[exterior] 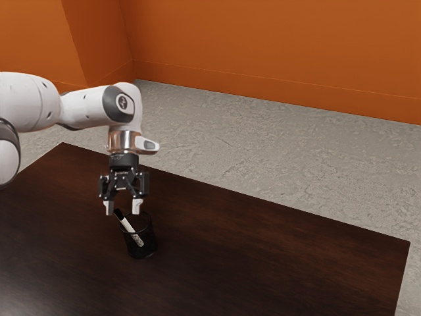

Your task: Take the marker out of the pen holder and place it to the left of the pen holder.

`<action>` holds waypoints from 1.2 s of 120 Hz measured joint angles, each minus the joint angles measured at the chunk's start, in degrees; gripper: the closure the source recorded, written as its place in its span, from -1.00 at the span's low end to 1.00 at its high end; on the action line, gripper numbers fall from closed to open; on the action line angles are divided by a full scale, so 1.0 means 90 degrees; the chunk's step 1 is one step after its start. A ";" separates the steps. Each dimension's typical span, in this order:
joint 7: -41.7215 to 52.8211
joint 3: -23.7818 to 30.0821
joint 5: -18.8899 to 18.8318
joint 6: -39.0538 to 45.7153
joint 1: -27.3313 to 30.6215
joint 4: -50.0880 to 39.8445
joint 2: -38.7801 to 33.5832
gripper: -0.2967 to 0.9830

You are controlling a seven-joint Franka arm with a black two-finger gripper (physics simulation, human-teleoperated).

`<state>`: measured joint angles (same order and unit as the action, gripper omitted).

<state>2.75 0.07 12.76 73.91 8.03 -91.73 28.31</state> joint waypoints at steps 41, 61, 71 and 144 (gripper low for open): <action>0.0216 -0.0054 -0.0005 -0.0043 0.0039 0.0058 0.0198 0.18; 0.0277 -0.0057 -0.0006 -0.0045 -0.0061 0.0094 0.0184 0.30; 0.0300 -0.0057 -0.0005 -0.0055 -0.0108 0.0108 0.0181 0.35; 0.0393 -0.0174 -0.0318 -0.0186 -0.0170 0.0187 -0.1122 0.66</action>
<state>6.29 -1.49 9.90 72.23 6.49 -90.05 18.21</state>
